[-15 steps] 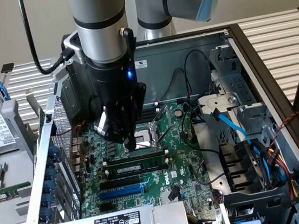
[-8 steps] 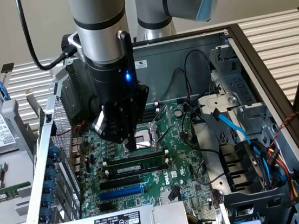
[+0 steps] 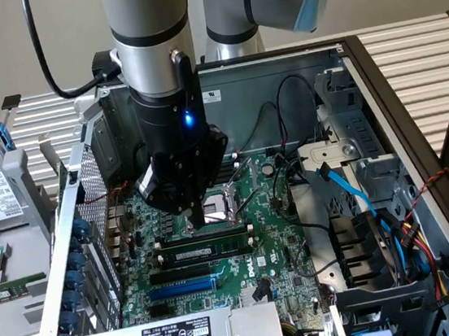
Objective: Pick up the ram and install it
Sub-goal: 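Press down the ram until it locks into place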
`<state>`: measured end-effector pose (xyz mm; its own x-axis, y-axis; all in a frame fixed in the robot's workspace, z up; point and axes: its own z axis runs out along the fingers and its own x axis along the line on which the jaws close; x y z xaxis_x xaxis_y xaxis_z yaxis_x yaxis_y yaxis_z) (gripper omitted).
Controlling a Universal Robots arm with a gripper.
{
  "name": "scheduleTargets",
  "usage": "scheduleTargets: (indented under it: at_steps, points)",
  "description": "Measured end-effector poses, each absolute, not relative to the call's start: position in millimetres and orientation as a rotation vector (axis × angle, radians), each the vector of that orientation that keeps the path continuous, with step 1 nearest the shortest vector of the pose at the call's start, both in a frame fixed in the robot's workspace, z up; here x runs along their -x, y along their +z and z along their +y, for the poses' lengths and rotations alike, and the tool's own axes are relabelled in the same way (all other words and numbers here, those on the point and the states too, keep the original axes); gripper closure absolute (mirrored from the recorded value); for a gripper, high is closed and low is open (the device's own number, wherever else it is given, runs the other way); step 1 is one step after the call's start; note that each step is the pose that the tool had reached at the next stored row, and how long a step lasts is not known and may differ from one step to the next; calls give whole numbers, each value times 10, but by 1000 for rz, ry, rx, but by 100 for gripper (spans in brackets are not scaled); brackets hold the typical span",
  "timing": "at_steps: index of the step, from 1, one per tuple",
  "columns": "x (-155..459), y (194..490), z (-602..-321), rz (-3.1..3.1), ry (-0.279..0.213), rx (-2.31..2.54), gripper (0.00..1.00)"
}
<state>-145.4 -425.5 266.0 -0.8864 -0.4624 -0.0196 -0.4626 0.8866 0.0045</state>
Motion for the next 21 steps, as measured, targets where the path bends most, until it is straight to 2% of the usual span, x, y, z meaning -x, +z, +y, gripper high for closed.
scheduleTargets:
  at_steps: [21]
  points:
    - [1454, 2629, -4255, 3118, 8, 154, 90]
